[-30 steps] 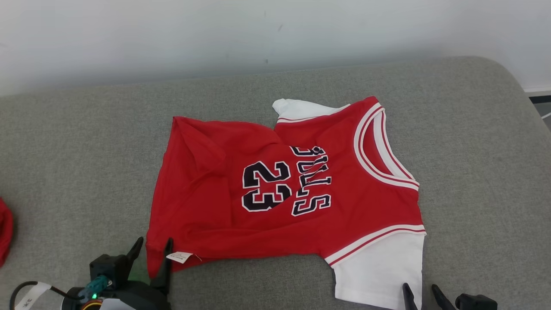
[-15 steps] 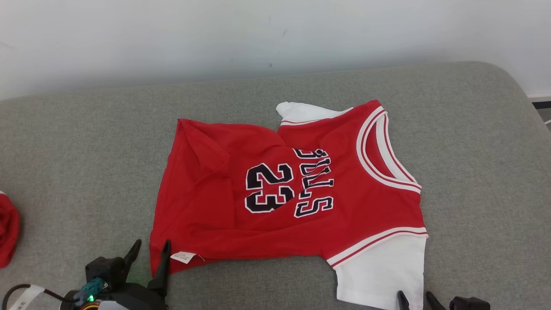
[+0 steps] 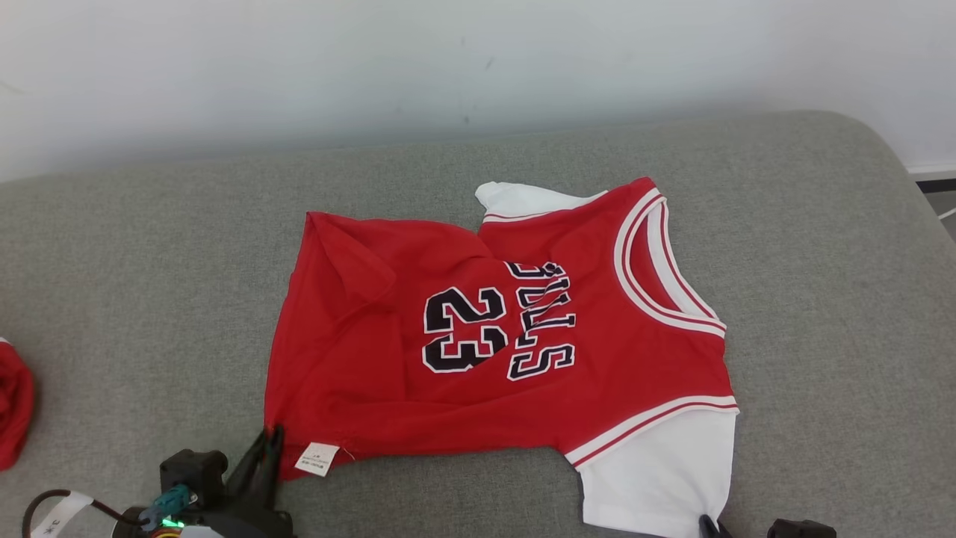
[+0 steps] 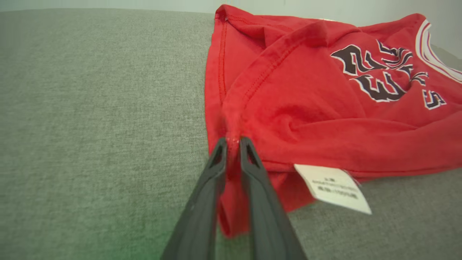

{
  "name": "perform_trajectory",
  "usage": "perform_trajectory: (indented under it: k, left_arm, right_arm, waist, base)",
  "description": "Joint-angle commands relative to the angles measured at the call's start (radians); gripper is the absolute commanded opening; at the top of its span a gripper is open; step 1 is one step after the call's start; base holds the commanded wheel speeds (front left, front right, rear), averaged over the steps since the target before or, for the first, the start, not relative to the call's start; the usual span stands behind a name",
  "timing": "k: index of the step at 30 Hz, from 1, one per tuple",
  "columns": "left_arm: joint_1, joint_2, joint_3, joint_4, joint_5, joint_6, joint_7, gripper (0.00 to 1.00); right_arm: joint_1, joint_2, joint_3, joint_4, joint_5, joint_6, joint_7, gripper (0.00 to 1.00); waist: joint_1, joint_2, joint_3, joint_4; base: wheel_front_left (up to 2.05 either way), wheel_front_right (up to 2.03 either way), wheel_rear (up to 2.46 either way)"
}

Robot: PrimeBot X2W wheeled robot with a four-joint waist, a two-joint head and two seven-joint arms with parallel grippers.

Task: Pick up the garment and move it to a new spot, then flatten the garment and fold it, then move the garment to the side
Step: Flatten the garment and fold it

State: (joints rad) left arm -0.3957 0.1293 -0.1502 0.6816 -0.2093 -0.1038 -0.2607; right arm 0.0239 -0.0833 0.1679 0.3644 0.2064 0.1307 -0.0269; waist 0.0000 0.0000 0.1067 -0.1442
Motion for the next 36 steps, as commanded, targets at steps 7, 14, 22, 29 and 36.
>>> perform_trajectory:
  k: [7, 14, 22, 29, 36]
  left_arm:
    - [0.030, 0.003, -0.008, -0.048, 0.021, 0.016, -0.005, 0.00]
    - [0.048, 0.012, -0.002, -0.143, 0.021, 0.013, -0.005, 0.00]
    - [-0.030, 0.080, -0.018, -0.332, 0.051, 0.003, 0.048, 0.00]
    - [-0.173, 0.144, -0.057, -0.476, 0.043, -0.015, 0.169, 0.00]
    - [-0.453, 0.212, -0.117, -0.453, -0.017, -0.023, 0.261, 0.00]
  right_arm:
    - [0.001, -0.005, -0.002, 0.002, 0.006, 0.000, -0.028, 0.00]
    - [0.015, 0.002, -0.007, -0.069, 0.089, 0.000, -0.048, 0.00]
    - [-0.047, -0.048, 0.003, -0.282, 0.194, 0.000, 0.027, 0.00]
    - [-0.239, -0.118, 0.026, -0.361, 0.219, 0.000, 0.129, 0.00]
    - [-0.630, -0.128, 0.048, -0.209, 0.320, 0.000, 0.177, 0.00]
  waist:
    - [0.0000, 0.0000, -0.022, 0.013]
    - [0.0000, 0.0000, -0.033, 0.023]
    - [0.0000, 0.0000, -0.020, 0.022]
    - [0.0000, 0.0000, 0.022, 0.017]
    - [0.0000, 0.0000, 0.133, 0.022]
  base:
    - [0.00, 0.00, 0.00]
    - [0.00, 0.00, 0.00]
    - [0.00, 0.00, 0.00]
    - [0.00, 0.00, 0.00]
    - [0.00, 0.00, 0.00]
